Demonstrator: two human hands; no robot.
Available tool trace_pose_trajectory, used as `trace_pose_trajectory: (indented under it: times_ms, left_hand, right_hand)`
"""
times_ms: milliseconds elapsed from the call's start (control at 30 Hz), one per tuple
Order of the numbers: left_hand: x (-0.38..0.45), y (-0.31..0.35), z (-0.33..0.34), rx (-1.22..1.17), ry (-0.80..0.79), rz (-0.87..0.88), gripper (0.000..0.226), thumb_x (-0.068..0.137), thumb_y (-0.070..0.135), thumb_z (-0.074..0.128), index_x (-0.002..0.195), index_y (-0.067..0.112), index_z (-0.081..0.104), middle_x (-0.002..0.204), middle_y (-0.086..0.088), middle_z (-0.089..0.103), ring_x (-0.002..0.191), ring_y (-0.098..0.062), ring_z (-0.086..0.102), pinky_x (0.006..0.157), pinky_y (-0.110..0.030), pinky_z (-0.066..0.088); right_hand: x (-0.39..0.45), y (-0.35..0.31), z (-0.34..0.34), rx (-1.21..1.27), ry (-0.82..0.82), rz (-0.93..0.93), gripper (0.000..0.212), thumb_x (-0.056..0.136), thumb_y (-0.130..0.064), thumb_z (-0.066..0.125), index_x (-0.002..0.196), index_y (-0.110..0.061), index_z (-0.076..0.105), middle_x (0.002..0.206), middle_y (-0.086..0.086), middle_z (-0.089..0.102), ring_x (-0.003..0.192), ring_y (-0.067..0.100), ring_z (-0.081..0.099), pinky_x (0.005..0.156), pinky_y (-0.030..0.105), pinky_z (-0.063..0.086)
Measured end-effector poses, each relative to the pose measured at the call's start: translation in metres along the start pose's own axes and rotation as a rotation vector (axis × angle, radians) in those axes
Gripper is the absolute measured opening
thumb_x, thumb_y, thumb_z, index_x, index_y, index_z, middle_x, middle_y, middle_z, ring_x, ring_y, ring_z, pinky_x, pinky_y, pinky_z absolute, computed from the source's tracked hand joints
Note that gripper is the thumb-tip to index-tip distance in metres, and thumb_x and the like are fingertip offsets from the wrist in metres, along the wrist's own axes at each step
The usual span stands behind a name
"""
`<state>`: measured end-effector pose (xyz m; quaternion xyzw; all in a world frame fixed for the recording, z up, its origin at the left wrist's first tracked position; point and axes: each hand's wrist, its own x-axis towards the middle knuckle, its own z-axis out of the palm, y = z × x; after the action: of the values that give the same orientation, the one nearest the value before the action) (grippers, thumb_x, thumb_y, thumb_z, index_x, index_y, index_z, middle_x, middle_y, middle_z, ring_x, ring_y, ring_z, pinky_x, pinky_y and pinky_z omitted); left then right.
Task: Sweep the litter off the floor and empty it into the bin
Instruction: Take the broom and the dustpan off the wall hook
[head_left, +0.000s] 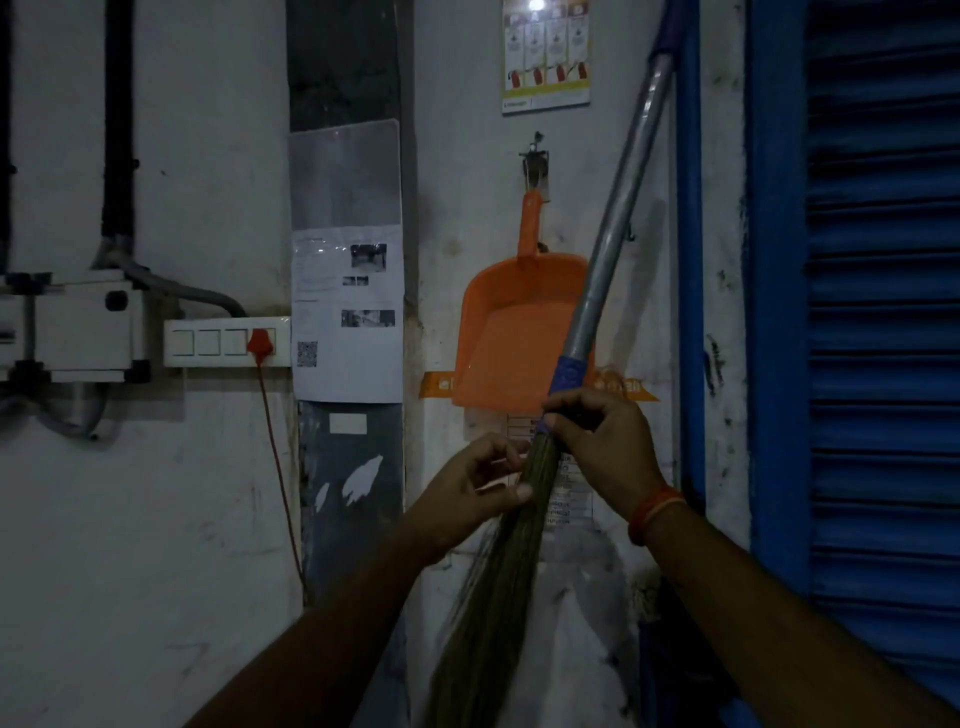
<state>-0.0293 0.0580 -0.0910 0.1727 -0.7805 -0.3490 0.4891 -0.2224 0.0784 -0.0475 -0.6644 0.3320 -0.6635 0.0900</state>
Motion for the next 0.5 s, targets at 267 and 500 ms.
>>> trace_pose_trajectory:
  times_ms: [267,500]
  left_hand:
    - [-0.007,-0.001,0.019,0.312,0.043,0.106,0.017,0.088,0.008,0.070,0.101,0.019,0.066,0.105,0.006,0.066,0.102,-0.013,0.063,0.089,-0.031,0.052]
    - [-0.022,-0.004,0.004,0.308,0.014,-0.128,0.020,0.088,0.007,0.067,0.092,0.025,0.072,0.113,0.009,0.068,0.109,-0.011,0.063,0.099,-0.048,0.052]
  right_hand:
    - [-0.012,-0.007,-0.010,0.109,0.049,0.071,0.017,0.083,-0.001,0.073,0.087,-0.017,0.074,0.092,0.004,0.074,0.090,0.020,0.071,0.077,0.046,0.062]
    - [-0.018,-0.046,-0.048,-0.624,-0.403,-0.051,0.016,0.083,-0.017,0.076,0.097,-0.024,0.075,0.084,-0.009,0.071,0.075,0.002,0.066,0.073,0.025,0.059]
